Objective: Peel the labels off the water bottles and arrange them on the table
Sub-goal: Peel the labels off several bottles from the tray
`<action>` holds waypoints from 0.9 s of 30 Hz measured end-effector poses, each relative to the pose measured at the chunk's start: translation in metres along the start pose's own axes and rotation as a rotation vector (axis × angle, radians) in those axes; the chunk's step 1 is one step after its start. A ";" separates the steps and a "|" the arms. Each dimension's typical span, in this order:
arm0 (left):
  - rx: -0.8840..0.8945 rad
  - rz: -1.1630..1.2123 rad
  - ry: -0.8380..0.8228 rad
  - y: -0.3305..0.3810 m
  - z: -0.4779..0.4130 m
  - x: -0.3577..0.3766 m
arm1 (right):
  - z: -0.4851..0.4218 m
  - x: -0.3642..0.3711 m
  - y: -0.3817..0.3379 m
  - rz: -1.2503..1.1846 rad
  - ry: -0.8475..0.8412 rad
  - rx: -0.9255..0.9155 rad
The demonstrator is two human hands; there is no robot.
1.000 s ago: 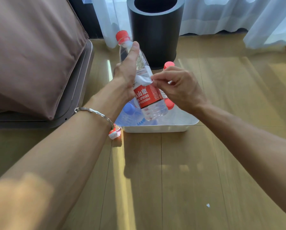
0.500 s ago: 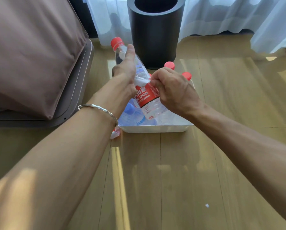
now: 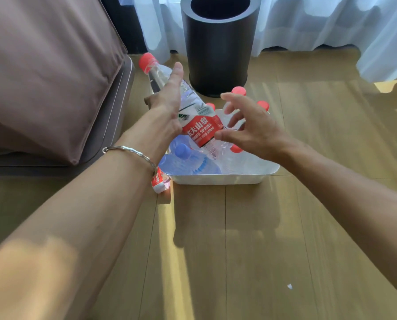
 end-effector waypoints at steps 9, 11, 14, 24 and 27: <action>-0.025 -0.007 0.040 -0.008 0.008 0.003 | 0.001 -0.004 0.007 -0.015 0.210 0.102; 0.002 0.035 0.107 -0.008 0.010 -0.001 | 0.001 -0.005 -0.001 0.065 0.253 0.076; 0.049 0.041 0.161 -0.005 0.016 0.000 | 0.001 -0.004 -0.017 0.173 0.270 -0.008; 0.095 -0.237 0.271 0.008 0.025 -0.009 | 0.016 0.035 -0.078 0.237 0.072 -0.305; 0.099 -0.198 0.205 0.010 0.028 0.000 | 0.008 0.016 -0.060 0.171 -0.083 -0.196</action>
Point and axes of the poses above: each hand's wrist, its own z-axis away from the middle knuckle, its own x-axis out of the palm, y = z × x, the point moved 8 cm from there along -z, towards the middle knuckle, and after that the axes turned 7 degrees about z, right-handed, at the moved point
